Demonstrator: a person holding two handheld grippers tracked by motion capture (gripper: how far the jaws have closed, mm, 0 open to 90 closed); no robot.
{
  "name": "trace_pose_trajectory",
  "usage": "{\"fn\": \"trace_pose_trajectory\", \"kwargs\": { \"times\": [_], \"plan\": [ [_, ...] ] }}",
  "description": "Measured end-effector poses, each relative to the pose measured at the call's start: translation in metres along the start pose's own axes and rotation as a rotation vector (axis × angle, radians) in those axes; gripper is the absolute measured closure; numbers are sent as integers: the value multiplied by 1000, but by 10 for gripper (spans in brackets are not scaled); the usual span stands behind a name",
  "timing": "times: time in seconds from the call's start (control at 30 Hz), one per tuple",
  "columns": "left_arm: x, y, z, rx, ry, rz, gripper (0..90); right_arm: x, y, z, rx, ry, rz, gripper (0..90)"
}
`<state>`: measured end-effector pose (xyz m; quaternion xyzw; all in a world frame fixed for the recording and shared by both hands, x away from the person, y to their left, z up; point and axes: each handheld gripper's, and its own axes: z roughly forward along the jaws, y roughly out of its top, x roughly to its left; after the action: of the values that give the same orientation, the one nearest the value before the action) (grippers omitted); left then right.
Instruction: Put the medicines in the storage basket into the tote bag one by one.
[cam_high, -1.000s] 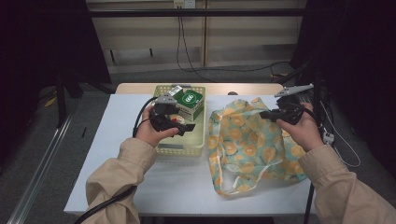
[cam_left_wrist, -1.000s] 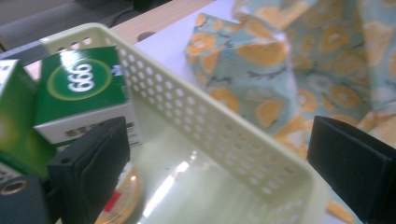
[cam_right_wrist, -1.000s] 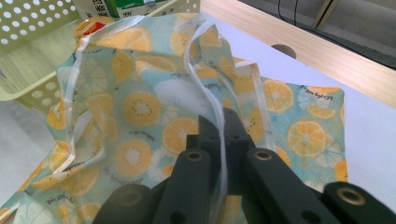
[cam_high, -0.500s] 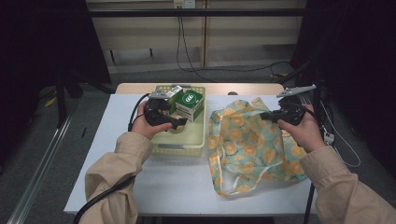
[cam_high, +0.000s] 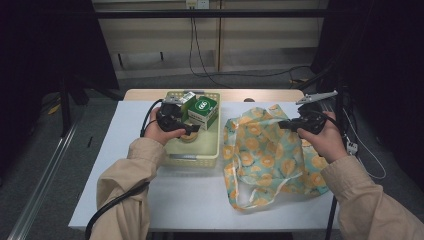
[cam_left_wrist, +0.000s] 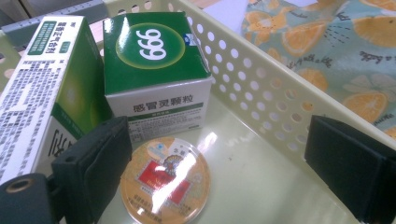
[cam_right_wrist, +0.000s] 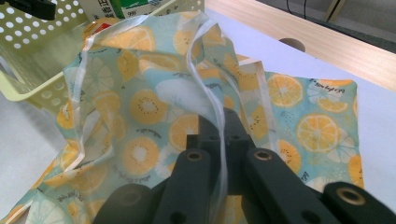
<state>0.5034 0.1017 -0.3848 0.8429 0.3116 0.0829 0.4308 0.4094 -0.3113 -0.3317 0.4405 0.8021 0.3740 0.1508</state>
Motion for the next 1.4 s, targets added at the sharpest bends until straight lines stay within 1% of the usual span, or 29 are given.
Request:
{"fn": "trace_pose_trajectory", "kwargs": {
  "times": [0.03,0.07,0.1,0.17,0.2,0.3,0.33,0.4,0.43,0.47,0.53,0.57,0.6,0.63,0.67,0.7,0.83,0.87,0.9,0.93,1.0,1.03,1.1,1.13,1.2,1.23,1.27,1.33,1.4],
  "plan": [
    [0,0,2,10,1,1,76,0,0,0,1,2,2,899],
    [-1,0,5,12,25,5,78,0,0,0,0,1,-1,900],
    [0,-1,8,21,-6,-2,78,0,0,0,1,0,-2,900],
    [1,-2,14,40,-4,7,81,0,0,0,-1,-1,-4,900],
    [2,-2,17,49,-5,0,80,0,0,0,-1,0,-4,900],
    [5,-4,26,85,17,0,79,0,0,1,2,1,-3,899],
    [6,-4,29,92,17,-9,77,1,0,1,0,4,-4,900],
    [7,-6,34,117,25,10,79,2,1,1,-1,7,-7,900],
    [7,-7,37,132,51,18,80,2,1,2,-2,8,-7,900],
    [9,-9,40,137,33,10,81,2,1,2,2,7,-8,899],
    [11,-12,43,145,54,9,83,3,1,3,3,9,-12,899],
    [11,-13,44,158,61,14,81,3,1,3,7,10,-14,900],
    [12,-15,46,158,60,7,79,3,1,3,7,11,-17,899],
    [13,-16,47,170,66,16,88,4,1,3,6,12,-17,899],
    [12,-17,49,187,93,29,97,4,1,3,10,12,-17,900],
    [14,-18,50,192,82,35,105,4,0,3,12,10,-19,900],
    [14,-20,52,185,93,56,93,3,0,4,18,11,-23,900],
    [14,-20,53,187,86,55,90,4,0,4,18,10,-25,899],
    [14,-19,52,187,89,58,89,4,0,4,18,11,-26,899],
    [13,-19,52,170,101,50,97,5,0,4,17,13,-27,900],
    [14,-19,49,148,104,52,101,5,0,4,20,12,-31,899],
    [14,-18,49,145,134,51,106,6,0,4,23,11,-34,899],
    [14,-19,50,156,152,49,108,6,0,4,23,12,-35,899],
    [16,-19,50,166,130,51,104,6,1,4,22,12,-35,900],
    [16,-21,52,167,168,52,106,6,1,5,25,15,-39,900],
    [18,-22,53,181,152,49,111,7,0,6,28,14,-44,899],
    [18,-24,55,211,153,39,116,7,0,6,32,14,-42,900],
    [17,-27,58,265,157,38,124,7,0,6,34,13,-43,899],
    [18,-28,60,284,155,38,127,6,-1,6,35,15,-43,900]
  ]
}}
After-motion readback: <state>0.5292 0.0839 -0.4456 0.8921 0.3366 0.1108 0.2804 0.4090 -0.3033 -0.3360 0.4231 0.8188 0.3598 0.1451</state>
